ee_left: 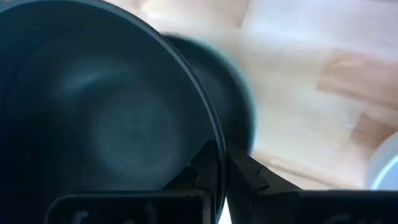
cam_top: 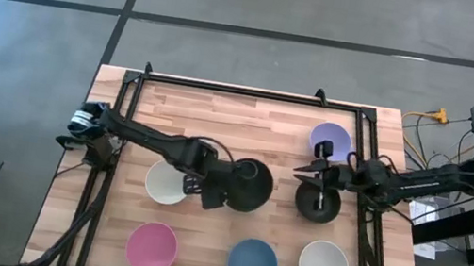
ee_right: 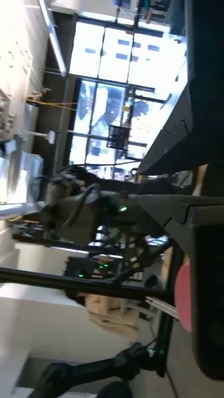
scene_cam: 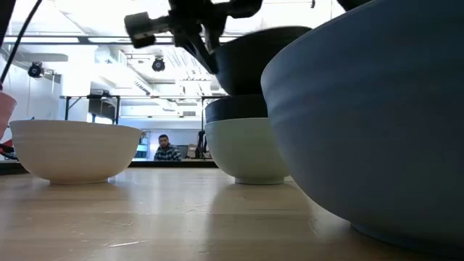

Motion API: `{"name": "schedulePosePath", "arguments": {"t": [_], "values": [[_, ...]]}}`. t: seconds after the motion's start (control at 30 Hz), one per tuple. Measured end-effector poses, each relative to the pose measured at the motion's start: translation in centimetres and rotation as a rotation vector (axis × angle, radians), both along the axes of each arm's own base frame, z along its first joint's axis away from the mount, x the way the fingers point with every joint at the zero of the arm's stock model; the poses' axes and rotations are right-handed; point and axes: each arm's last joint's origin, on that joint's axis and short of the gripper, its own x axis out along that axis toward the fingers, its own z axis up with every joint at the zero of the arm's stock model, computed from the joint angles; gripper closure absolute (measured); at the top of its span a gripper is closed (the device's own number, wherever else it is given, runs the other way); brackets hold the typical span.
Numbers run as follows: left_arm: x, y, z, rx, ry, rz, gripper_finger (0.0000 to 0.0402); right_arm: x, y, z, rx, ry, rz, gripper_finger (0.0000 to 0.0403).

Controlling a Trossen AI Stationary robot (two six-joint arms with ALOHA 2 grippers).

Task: Nest bowls inside each other
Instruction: Stack the left black bowl on the middle black bowl

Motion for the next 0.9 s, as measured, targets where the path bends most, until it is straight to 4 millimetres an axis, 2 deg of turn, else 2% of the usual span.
{"name": "schedulePosePath", "arguments": {"t": [0.2, 0.37, 0.9], "values": [[1.1, 1.2, -0.5, -0.030, 0.041, 0.006, 0.0401, -1.3, -0.1, 0.9, -0.038, -0.058, -0.015, 0.0346], [1.2, 1.7, -0.6, -0.056, 0.059, -0.004, 0.0402, -1.5, -0.1, 1.7, -0.090, -0.035, -0.032, 0.0346], [0.8, 1.9, -0.6, -0.147, 0.117, -0.061, 0.0402, -1.4, -0.1, 1.6, -0.128, 0.027, -0.038, 0.0346]]}}
